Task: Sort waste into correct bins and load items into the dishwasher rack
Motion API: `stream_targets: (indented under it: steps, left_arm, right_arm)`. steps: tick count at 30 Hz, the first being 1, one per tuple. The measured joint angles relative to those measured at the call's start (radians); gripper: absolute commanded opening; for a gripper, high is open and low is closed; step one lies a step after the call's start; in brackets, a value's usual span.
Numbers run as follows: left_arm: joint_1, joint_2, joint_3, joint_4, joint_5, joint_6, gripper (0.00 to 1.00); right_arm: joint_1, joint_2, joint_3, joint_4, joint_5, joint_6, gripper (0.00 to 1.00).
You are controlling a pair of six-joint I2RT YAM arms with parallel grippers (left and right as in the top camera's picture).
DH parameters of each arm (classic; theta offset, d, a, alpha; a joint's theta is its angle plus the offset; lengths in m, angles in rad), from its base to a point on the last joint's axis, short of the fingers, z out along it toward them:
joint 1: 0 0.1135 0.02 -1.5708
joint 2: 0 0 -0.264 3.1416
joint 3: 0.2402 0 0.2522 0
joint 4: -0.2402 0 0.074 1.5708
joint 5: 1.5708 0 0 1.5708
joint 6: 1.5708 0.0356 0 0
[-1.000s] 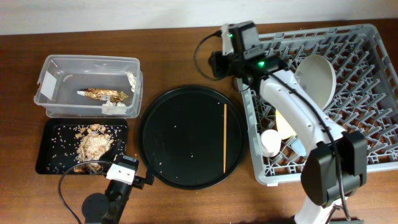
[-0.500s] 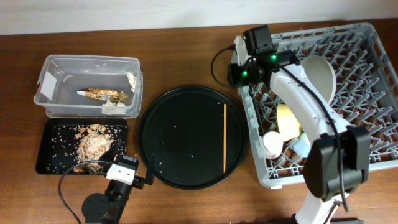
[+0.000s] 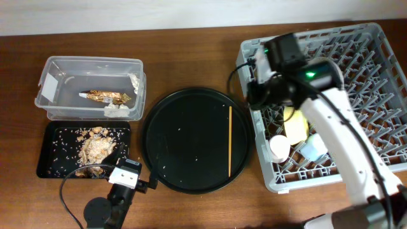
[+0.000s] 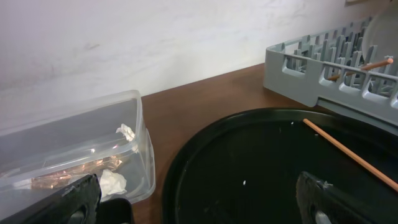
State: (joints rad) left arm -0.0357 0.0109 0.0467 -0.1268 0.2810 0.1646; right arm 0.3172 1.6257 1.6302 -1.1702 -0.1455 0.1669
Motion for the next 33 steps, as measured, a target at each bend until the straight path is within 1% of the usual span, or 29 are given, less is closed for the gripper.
stream_targets:
  steps: [2, 5, 6, 9, 11, 14, 15, 16, 17, 18, 21, 24, 26, 30, 33]
  left_arm:
    - [0.0, 0.0, 0.0, 0.0, 0.0, 0.0, 0.99]
    - [0.0, 0.0, 0.0, 0.0, 0.0, 0.0, 0.99]
    - [0.0, 0.0, 0.0, 0.0, 0.0, 0.0, 0.99]
    - [0.0, 0.0, 0.0, 0.0, 0.0, 0.0, 0.99]
    - [0.0, 0.0, 0.0, 0.0, 0.0, 0.0, 0.99]
    - [0.0, 0.0, 0.0, 0.0, 0.0, 0.0, 0.99]
    - [0.0, 0.0, 0.0, 0.0, 0.0, 0.0, 0.99]
    - [0.0, 0.0, 0.0, 0.0, 0.0, 0.0, 0.99]
    - [0.0, 0.0, 0.0, 0.0, 0.0, 0.0, 1.0]
    - [0.0, 0.0, 0.0, 0.0, 0.0, 0.0, 0.99]
    - [0.0, 0.0, 0.0, 0.0, 0.0, 0.0, 0.99]
    - [0.0, 0.0, 0.0, 0.0, 0.0, 0.0, 0.99]
    - [0.0, 0.0, 0.0, 0.0, 0.0, 0.0, 1.0]
    - [0.0, 0.0, 0.0, 0.0, 0.0, 0.0, 0.99]
    - [0.0, 0.0, 0.0, 0.0, 0.0, 0.0, 0.99]
  right_arm:
    - [0.028, 0.043, 0.0, 0.004, 0.026, 0.0, 0.27]
    - [0.037, 0.127, -0.002, 0.001, 0.124, 0.025, 0.26]
    - [0.036, 0.156, -0.002, -0.01, 0.143, 0.032, 0.25]
    - [0.033, 0.229, -0.006, -0.093, 0.203, 0.051, 0.24]
    - [0.029, 0.248, -0.013, -0.152, 0.275, 0.117, 0.24]
    - [0.019, 0.242, -0.011, -0.193, 0.345, 0.184, 0.24]
    - [0.019, 0.235, -0.011, -0.2, 0.35, 0.193, 0.2]
    - [0.019, 0.227, -0.009, -0.198, 0.35, 0.2, 0.13]
    - [0.019, 0.213, -0.006, -0.179, 0.34, 0.2, 0.1]
    - [0.019, 0.194, 0.004, -0.14, 0.314, 0.192, 0.04]
    - [0.019, 0.151, 0.029, -0.013, 0.209, 0.158, 0.04]
    - [0.019, 0.154, 0.033, 0.047, 0.153, 0.143, 0.04]
    - [0.019, 0.185, 0.035, 0.045, 0.153, 0.138, 0.04]
    - [-0.002, 0.309, 0.035, -0.046, 0.17, 0.135, 0.04]
    - [-0.025, 0.315, 0.035, -0.079, 0.164, 0.154, 0.04]
